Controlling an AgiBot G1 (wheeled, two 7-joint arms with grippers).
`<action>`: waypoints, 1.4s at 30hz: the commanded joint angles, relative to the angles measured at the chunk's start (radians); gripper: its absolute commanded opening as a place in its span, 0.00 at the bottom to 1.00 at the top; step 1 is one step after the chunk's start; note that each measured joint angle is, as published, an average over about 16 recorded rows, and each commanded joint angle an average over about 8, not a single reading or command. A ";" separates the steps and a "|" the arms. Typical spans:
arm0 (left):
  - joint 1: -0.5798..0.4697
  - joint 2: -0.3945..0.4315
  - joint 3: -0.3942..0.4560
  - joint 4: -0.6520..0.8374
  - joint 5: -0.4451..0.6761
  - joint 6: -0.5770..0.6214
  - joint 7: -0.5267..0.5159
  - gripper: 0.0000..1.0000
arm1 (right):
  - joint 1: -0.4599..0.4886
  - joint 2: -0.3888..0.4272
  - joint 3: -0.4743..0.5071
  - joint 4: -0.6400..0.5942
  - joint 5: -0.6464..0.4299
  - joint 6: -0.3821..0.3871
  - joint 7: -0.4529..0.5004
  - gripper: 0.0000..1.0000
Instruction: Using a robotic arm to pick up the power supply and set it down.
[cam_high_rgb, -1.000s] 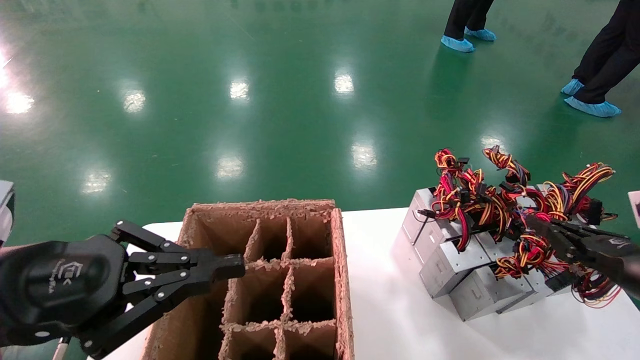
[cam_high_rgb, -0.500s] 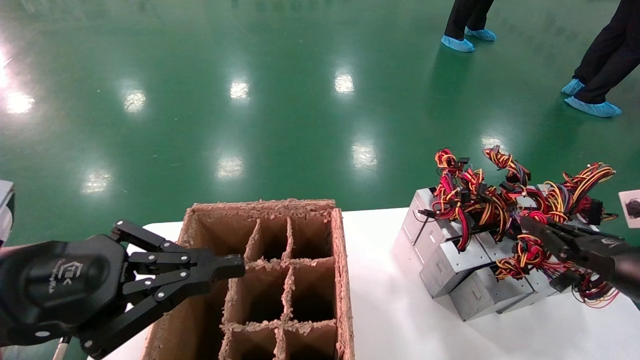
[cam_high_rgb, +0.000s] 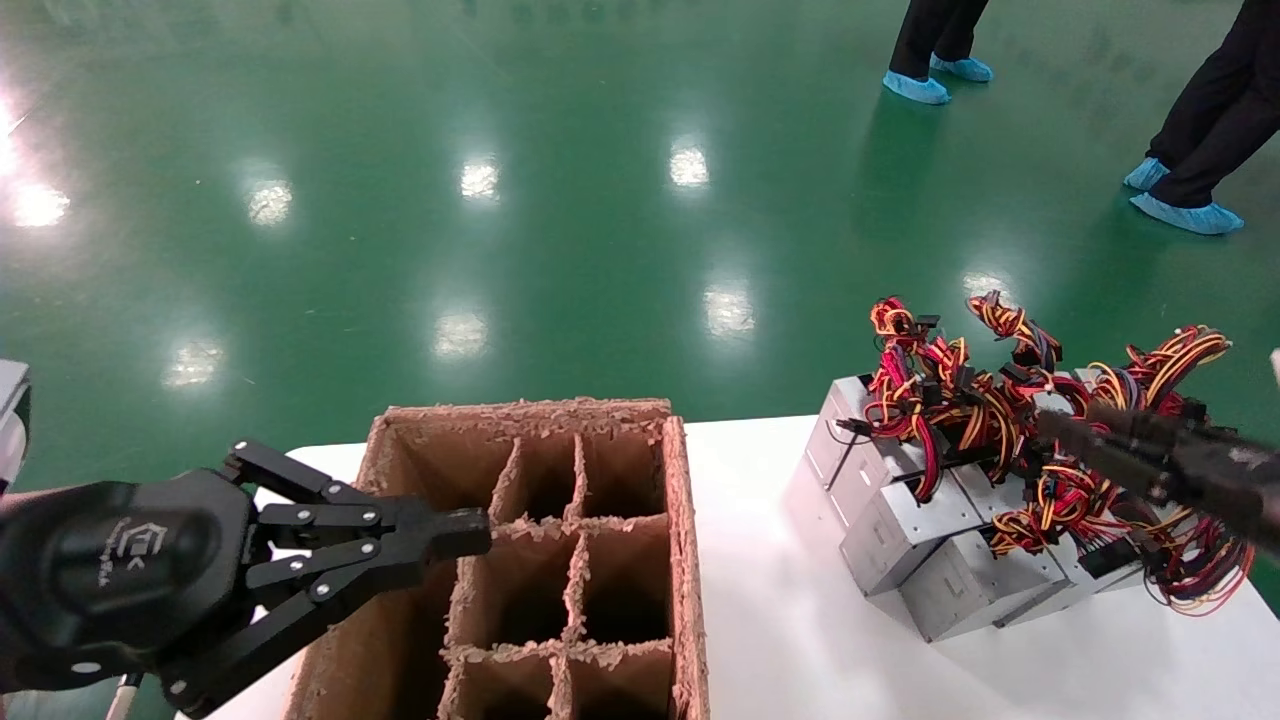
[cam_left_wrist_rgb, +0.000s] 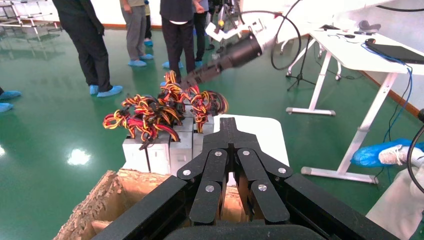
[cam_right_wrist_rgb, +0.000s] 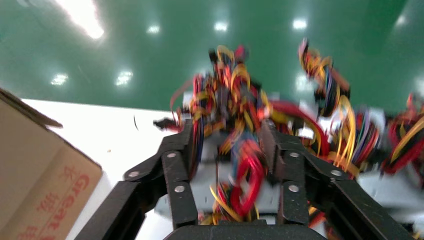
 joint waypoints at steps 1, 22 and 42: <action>0.000 0.000 0.000 0.000 0.000 0.000 0.000 0.00 | 0.010 0.005 0.006 0.000 -0.003 -0.010 -0.001 1.00; 0.000 0.000 0.000 0.000 0.000 0.000 0.000 1.00 | 0.013 -0.062 0.165 -0.013 -0.046 -0.241 -0.047 1.00; 0.000 0.000 0.000 0.000 0.000 0.000 0.000 1.00 | -0.012 -0.212 0.403 -0.038 -0.200 -0.595 -0.022 1.00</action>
